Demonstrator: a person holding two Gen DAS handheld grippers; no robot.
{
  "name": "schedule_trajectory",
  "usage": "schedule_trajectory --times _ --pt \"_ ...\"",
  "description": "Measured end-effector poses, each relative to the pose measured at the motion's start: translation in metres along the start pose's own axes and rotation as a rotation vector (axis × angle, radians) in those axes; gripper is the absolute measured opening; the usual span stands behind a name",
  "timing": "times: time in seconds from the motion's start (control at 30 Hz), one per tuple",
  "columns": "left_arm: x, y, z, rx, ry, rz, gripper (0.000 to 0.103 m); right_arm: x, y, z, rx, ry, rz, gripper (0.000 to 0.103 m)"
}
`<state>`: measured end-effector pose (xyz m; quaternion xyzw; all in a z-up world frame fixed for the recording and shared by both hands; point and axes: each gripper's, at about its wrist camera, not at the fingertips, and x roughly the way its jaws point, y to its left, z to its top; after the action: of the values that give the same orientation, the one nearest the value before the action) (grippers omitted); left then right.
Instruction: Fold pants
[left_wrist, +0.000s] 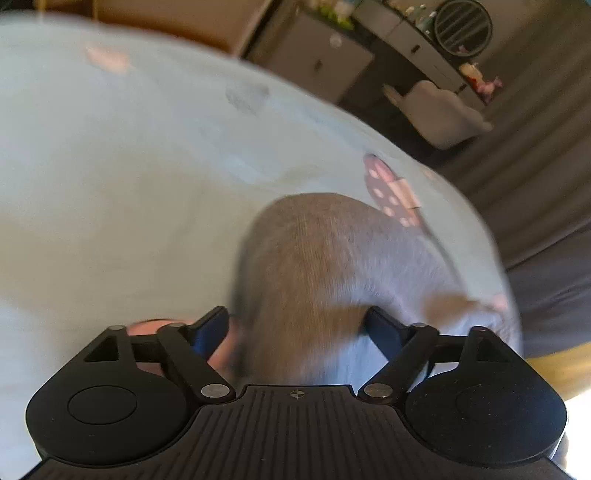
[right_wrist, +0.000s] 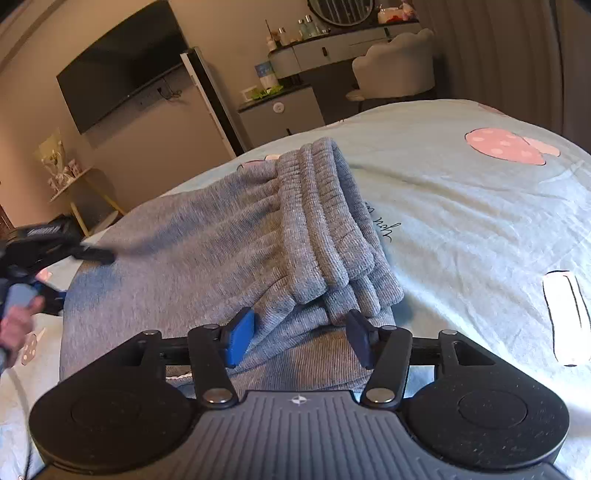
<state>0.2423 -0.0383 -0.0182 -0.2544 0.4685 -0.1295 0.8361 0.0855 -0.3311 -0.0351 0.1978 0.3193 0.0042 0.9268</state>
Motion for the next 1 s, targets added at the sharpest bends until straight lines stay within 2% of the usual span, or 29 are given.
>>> schedule_trajectory --times 0.1,0.13,0.2,0.23,0.27,0.3,0.33,0.37,0.4,0.43,0.5,0.53,0.6,0.7,0.73,0.8,0.83,0.9,0.97,1.0 --pt "0.037 0.012 0.013 -0.151 0.121 -0.121 0.090 0.003 -0.004 -0.001 0.032 -0.004 0.010 0.059" --pt "0.044 0.012 0.015 -0.184 0.119 -0.130 0.086 0.003 -0.004 -0.001 0.030 -0.008 0.010 0.059" --pt "0.041 0.002 0.014 -0.119 0.054 -0.138 0.070 0.001 -0.003 -0.002 0.017 -0.017 0.012 0.060" --pt "0.033 -0.009 0.011 -0.029 -0.008 -0.129 0.055 0.001 -0.003 -0.002 0.019 -0.017 0.014 0.060" --pt "0.025 -0.016 0.006 0.028 -0.062 -0.133 0.050 0.000 -0.003 -0.003 0.027 -0.018 0.020 0.060" --pt "0.012 -0.026 -0.003 0.104 -0.136 -0.145 0.050 0.000 -0.005 -0.003 0.036 -0.020 0.026 0.060" --pt "0.002 -0.033 -0.013 0.160 -0.193 -0.144 0.050 -0.001 -0.006 -0.003 0.043 -0.022 0.029 0.060" --pt "-0.005 -0.041 -0.023 0.211 -0.233 -0.115 0.056 -0.001 -0.008 -0.003 0.047 -0.022 0.030 0.060" --pt "-0.009 -0.045 -0.029 0.230 -0.250 -0.060 0.061 -0.002 -0.008 -0.003 0.048 -0.021 0.029 0.060" --pt "-0.012 -0.047 -0.035 0.210 -0.272 0.030 0.070 -0.003 -0.007 -0.004 0.046 -0.021 0.027 0.060" --pt "-0.018 -0.047 -0.046 0.168 -0.331 0.189 0.070 -0.007 -0.006 -0.002 0.039 -0.034 0.020 0.060" --pt "-0.023 -0.048 -0.051 0.177 -0.340 0.230 0.070 -0.010 -0.004 -0.001 0.035 -0.040 0.013 0.060" --pt "-0.034 -0.052 -0.064 0.208 -0.317 0.208 0.071 -0.016 0.001 0.000 0.016 -0.059 0.006 0.060" --pt "-0.049 -0.061 -0.096 0.232 -0.307 0.232 0.080 -0.022 0.012 -0.001 -0.042 -0.080 -0.013 0.061" --pt "-0.052 -0.062 -0.110 0.235 -0.296 0.214 0.082 -0.023 0.016 -0.002 -0.061 -0.077 -0.014 0.060" --pt "-0.051 -0.058 -0.123 0.245 -0.244 0.204 0.084 -0.022 0.023 -0.003 -0.096 -0.057 -0.015 0.061" --pt "-0.044 -0.057 -0.130 0.255 -0.204 0.239 0.084 -0.018 0.026 -0.004 -0.118 -0.042 -0.028 0.061" --pt "-0.028 -0.055 -0.139 0.271 -0.133 0.365 0.084 -0.009 0.031 -0.008 -0.173 0.010 -0.091 0.061" --pt "-0.031 -0.054 -0.146 0.243 -0.133 0.384 0.084 -0.009 0.033 -0.009 -0.191 0.054 -0.118 0.062" --pt "-0.037 -0.054 -0.151 0.233 -0.143 0.374 0.084 -0.013 0.035 -0.009 -0.197 0.062 -0.113 0.068"
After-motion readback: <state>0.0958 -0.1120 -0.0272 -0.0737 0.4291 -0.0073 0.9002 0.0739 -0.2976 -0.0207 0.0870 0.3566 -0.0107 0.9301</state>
